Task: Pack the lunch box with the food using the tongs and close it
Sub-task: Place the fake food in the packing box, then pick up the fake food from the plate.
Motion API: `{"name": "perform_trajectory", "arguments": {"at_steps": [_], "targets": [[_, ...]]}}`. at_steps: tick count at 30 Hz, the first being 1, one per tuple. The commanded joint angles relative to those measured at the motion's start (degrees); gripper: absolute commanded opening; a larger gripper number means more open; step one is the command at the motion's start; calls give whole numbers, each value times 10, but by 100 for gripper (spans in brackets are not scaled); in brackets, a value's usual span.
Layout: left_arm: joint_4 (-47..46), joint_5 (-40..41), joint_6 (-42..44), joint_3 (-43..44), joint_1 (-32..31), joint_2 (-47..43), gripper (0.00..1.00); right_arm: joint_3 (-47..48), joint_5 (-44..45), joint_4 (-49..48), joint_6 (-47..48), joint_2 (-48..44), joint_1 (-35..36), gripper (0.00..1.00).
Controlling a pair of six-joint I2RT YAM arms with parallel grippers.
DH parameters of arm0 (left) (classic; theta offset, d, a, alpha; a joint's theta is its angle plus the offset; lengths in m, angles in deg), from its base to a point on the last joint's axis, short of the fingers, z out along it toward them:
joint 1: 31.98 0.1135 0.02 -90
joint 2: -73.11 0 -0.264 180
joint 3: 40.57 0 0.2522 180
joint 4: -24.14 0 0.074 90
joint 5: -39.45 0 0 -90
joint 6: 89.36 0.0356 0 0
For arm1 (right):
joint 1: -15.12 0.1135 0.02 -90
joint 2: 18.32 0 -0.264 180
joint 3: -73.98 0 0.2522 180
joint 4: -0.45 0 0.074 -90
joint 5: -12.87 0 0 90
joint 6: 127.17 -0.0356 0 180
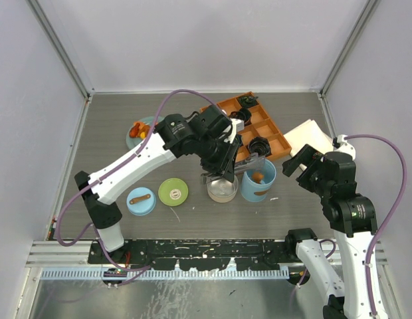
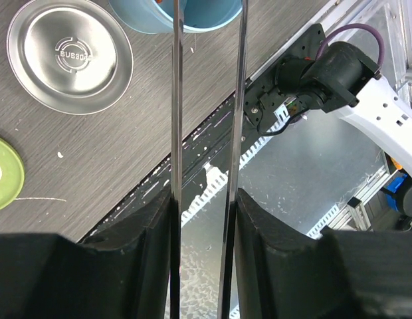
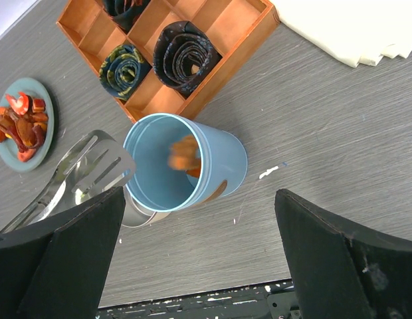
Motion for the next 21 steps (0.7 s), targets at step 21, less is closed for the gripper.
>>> {"name": "perform_trajectory", "arguments": {"at_steps": [21], "targets": [[45,101,77,-49,245,-131,39,14,-10,-27,-5,9,-2,100]]}}
